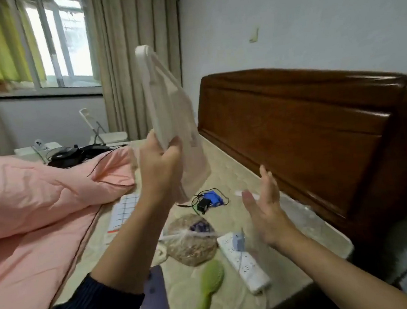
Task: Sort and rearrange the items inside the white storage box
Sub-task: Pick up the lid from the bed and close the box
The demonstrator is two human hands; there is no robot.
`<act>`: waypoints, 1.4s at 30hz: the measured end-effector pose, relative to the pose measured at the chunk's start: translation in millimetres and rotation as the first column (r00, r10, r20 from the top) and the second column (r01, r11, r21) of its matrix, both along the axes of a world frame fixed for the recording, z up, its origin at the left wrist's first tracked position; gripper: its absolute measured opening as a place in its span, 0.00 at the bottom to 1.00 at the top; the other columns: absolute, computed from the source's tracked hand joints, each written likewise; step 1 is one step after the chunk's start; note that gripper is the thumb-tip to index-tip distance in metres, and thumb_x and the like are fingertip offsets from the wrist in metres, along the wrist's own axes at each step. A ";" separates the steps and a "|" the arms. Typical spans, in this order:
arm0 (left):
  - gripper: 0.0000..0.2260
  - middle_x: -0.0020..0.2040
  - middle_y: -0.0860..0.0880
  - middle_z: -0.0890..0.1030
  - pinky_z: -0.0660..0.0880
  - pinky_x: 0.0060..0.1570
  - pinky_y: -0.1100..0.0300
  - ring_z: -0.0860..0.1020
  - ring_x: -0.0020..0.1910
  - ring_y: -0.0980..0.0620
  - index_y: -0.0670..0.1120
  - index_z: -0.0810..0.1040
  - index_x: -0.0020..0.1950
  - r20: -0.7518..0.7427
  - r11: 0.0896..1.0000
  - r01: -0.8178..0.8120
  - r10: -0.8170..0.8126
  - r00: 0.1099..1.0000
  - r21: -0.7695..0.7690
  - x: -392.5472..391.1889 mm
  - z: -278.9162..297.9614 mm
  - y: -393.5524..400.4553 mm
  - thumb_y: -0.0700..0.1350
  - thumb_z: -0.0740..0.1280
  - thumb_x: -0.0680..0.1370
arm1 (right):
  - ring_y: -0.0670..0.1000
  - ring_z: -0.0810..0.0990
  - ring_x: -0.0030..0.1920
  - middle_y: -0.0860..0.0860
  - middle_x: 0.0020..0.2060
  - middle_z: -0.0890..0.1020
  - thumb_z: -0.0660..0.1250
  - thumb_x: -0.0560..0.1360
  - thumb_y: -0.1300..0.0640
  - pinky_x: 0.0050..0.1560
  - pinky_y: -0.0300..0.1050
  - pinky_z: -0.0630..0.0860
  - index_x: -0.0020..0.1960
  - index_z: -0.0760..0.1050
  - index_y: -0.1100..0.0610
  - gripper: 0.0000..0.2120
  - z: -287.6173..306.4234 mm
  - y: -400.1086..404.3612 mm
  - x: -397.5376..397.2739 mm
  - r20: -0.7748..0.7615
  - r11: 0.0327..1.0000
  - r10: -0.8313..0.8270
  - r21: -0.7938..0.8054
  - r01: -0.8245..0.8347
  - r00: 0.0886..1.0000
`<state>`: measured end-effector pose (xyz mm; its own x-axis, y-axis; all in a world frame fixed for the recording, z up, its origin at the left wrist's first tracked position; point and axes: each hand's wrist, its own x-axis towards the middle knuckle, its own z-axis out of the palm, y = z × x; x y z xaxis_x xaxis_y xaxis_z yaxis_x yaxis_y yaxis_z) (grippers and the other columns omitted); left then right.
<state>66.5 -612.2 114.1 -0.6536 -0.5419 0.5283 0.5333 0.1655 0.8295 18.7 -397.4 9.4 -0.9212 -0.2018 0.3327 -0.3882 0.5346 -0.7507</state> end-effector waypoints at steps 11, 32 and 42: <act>0.19 0.60 0.40 0.86 0.85 0.46 0.45 0.86 0.56 0.38 0.44 0.77 0.71 -0.012 0.332 0.805 -0.922 0.388 0.491 -21.6 -27.3 260.9 0.42 0.70 0.79 | 0.66 0.58 0.78 0.58 0.80 0.61 0.51 0.78 0.29 0.76 0.64 0.58 0.84 0.46 0.49 0.41 70.9 364.4 87.2 -0.062 0.486 -0.872 -0.001 0.874 0.485; 0.09 0.48 0.42 0.84 0.81 0.49 0.46 0.83 0.47 0.42 0.38 0.81 0.52 0.728 0.485 0.865 -0.546 0.414 -0.128 -48.2 -189.7 495.8 0.42 0.64 0.82 | 0.61 0.76 0.46 0.61 0.47 0.81 0.59 0.85 0.51 0.47 0.49 0.70 0.52 0.78 0.61 0.15 -66.0 532.6 271.4 0.278 -0.067 -0.956 0.124 0.990 -0.099; 0.11 0.42 0.48 0.77 0.68 0.44 0.55 0.76 0.44 0.46 0.45 0.73 0.45 0.764 0.470 0.819 -0.377 0.523 -0.329 -62.0 -239.9 478.1 0.43 0.59 0.86 | 0.64 0.80 0.54 0.60 0.54 0.83 0.64 0.83 0.49 0.58 0.54 0.75 0.61 0.80 0.59 0.15 -125.4 515.6 239.3 0.318 0.031 -0.946 0.278 0.960 -0.062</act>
<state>4.5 -134.1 -125.8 -0.9099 0.4138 -0.0282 0.2197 0.5385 0.8135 258.0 118.2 -116.1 -0.2276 0.9726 -0.0476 0.7422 0.1416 -0.6551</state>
